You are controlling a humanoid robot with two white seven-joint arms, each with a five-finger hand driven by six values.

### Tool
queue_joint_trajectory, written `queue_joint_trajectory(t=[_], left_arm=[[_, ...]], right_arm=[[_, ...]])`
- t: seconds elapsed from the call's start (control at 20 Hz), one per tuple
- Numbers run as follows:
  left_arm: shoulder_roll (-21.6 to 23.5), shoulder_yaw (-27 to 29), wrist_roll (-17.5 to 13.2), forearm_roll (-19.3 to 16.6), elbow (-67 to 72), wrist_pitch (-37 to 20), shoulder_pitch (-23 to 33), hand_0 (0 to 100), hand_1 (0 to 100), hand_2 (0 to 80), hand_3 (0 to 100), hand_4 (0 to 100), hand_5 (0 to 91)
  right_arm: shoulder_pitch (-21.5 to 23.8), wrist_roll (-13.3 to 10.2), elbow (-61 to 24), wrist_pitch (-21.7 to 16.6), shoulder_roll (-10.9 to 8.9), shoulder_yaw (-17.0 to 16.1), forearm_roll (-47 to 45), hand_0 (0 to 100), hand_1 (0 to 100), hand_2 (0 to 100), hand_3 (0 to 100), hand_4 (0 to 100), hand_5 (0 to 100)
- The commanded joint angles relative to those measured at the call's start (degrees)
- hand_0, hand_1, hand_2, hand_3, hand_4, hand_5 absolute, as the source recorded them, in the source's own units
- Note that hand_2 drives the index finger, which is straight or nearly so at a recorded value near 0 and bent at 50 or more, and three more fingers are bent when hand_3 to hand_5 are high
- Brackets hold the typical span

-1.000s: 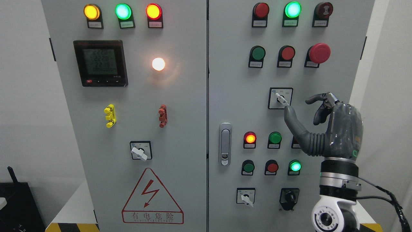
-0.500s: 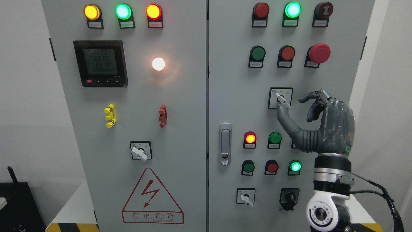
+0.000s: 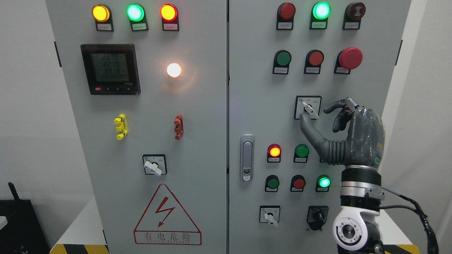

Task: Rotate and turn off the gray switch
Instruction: 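Pinch the rotary switch knob between right thumb and fingers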

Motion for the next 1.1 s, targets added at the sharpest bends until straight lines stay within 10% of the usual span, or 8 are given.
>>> queue_joint_trajectory(t=[0.0, 1.05], left_arm=[[0.00, 0.44, 0.00, 1.14, -1.49, 0.04, -0.53, 12, 39, 0.0, 0, 0, 0.0], [0.00, 0.44, 0.00, 1.14, -1.49, -0.05, -0.53, 12, 39, 0.0, 0, 0, 0.0]], right_arm=[[-0.26, 0.02, 0.91, 0.09, -0.04, -0.98, -0.15, 0, 45, 59, 97, 95, 100], [-1.32, 0.11, 1.87, 1.32, -0.30, -0.55, -0.41, 5, 45, 62, 98, 96, 100]])
